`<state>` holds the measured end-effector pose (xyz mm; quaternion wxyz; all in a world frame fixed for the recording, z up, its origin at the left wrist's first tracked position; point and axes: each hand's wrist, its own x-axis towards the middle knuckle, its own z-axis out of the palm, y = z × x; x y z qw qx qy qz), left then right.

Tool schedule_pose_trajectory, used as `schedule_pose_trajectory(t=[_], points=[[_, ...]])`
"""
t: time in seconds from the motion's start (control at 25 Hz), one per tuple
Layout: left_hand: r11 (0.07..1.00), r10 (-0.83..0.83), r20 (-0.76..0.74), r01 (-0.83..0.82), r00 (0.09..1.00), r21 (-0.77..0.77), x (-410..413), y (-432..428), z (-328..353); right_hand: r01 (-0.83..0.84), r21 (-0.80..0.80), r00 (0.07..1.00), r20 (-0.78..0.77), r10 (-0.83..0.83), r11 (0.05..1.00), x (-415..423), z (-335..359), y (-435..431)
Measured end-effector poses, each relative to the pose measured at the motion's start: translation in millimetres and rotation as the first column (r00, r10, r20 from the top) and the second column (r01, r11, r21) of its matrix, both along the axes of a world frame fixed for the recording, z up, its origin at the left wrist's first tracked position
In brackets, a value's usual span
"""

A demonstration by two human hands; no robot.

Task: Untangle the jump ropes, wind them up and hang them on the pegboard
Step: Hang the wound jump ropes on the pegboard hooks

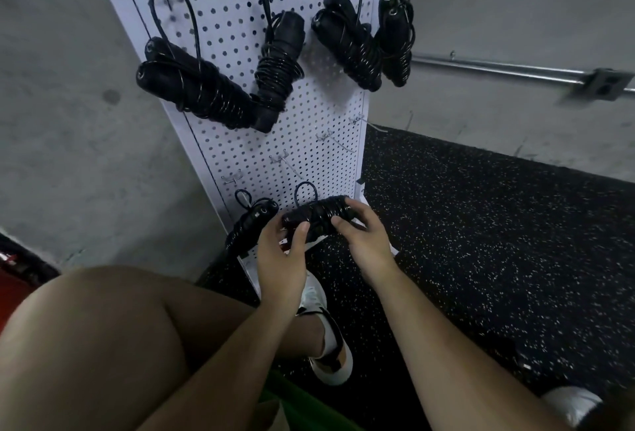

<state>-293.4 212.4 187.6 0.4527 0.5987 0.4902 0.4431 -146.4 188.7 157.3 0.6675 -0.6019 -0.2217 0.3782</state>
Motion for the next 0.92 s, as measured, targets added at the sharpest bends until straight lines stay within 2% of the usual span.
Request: schedule_pose_trajectory(t=[0.28, 0.52, 0.8, 0.92], points=[[0.99, 0.061, 0.005, -0.061, 0.998, 0.129, 10, 20, -11, 0.073, 0.03, 0.997, 0.015, -0.073, 0.997, -1, 2, 29], [0.969, 0.091, -0.272, -0.022, 0.958, 0.245, 13, 39, -29, 0.03, 0.002, 0.987, 0.155, -0.03, 1.0, 0, -4, 49], [0.96, 0.062, -0.402, 0.055, 0.914, 0.274, 18, 49, -43, 0.042, -0.042, 0.96, 0.28, -0.029, 0.998, 1, -21, 62], [0.925, 0.097, -0.451, 0.087, 0.887, 0.369, 17, 48, -48, 0.024, -0.062, 0.937, 0.35, 0.0, 0.998, -2, -25, 61]])
